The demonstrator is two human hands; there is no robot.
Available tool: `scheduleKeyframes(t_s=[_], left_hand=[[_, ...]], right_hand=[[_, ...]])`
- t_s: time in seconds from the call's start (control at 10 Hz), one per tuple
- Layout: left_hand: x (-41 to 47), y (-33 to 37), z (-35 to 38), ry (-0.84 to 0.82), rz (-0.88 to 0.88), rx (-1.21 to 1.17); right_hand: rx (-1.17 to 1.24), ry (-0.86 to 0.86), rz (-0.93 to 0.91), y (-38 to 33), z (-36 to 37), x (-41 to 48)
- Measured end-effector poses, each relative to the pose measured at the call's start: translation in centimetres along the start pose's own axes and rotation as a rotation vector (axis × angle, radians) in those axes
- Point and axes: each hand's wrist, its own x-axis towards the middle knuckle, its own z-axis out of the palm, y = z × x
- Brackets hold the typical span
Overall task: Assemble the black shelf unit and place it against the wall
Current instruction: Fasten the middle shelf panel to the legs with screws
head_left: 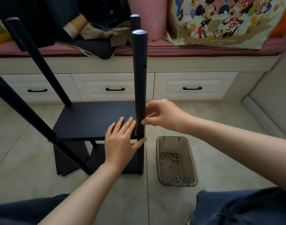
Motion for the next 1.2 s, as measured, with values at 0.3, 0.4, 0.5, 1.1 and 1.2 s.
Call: scheduleKeyframes(t_s=[0.3, 0.4, 0.5, 1.1, 1.2], left_hand=[[-0.3, 0.3, 0.1, 0.028, -0.009, -0.008], [-0.5, 0.5, 0.2, 0.028, -0.013, -0.012], [-0.5, 0.5, 0.1, 0.028, -0.017, -0.019], [-0.6, 0.6, 0.0, 0.039, -0.027, -0.023], [-0.5, 0.7, -0.1, 0.034, -0.028, -0.022]], right_hand=[[-0.366, -0.302, 0.316, 9.2, 3.3, -1.0], [-0.45, -0.345, 0.464, 12.8, 6.3, -0.9], [-0.371, -0.33, 0.675, 15.8, 9.2, -1.3], [0.056, -0.358, 0.679, 19.3, 17.5, -5.1], [0.127, -0.349, 0.702, 19.6, 17.6, -5.1]])
